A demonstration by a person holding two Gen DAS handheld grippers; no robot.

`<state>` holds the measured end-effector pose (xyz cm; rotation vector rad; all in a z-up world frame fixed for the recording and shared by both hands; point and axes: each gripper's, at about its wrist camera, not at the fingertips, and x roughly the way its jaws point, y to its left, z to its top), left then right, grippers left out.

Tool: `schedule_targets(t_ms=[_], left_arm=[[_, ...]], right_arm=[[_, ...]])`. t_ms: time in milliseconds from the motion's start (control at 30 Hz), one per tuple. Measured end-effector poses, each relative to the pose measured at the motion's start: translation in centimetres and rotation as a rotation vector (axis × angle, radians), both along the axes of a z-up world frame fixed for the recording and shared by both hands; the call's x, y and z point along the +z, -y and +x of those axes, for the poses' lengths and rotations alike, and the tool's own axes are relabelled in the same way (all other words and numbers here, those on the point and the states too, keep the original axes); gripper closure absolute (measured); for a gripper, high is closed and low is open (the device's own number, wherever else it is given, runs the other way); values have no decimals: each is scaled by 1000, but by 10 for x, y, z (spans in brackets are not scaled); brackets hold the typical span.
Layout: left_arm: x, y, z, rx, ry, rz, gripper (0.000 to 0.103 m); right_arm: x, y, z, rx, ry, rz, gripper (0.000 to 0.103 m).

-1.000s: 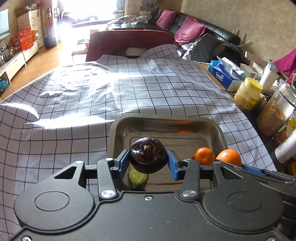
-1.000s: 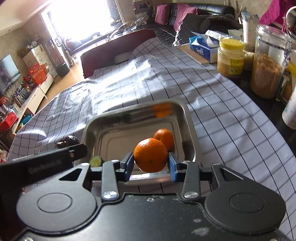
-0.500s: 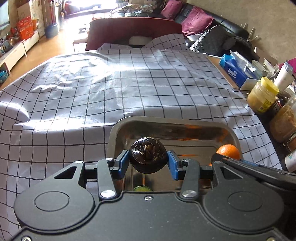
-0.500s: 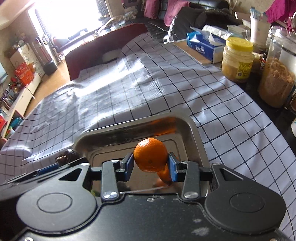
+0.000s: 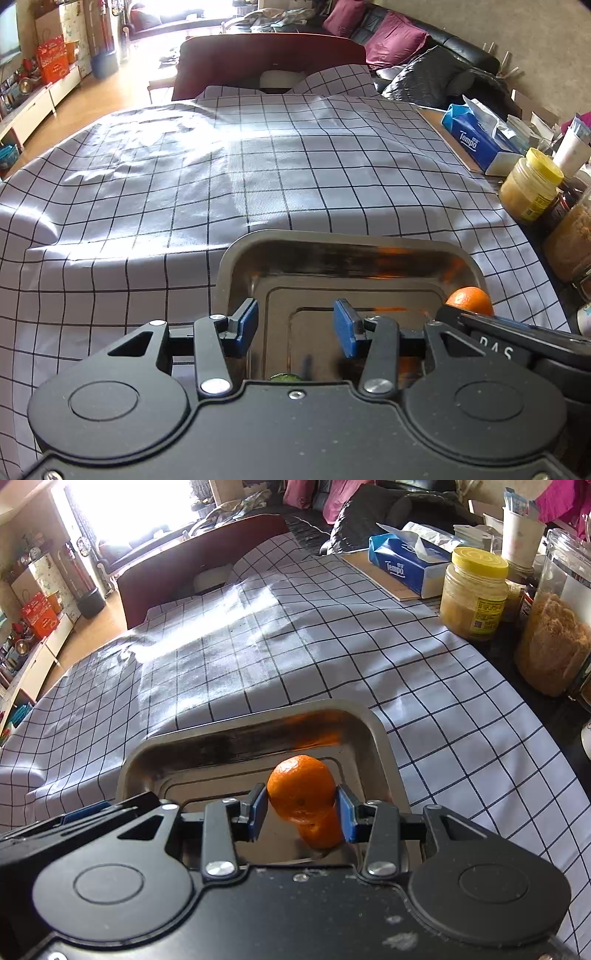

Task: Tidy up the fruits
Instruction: 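Open both tools to release the avocado and orange into the tray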

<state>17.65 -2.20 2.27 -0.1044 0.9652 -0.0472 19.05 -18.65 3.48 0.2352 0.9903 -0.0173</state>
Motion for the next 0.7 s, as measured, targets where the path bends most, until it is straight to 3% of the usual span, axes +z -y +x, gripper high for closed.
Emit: schedule_targets(t_ms=[700], left_arm=[[-3, 3, 0, 8, -10, 17, 50]], right_arm=[[8, 0, -5, -6, 40, -30, 61]])
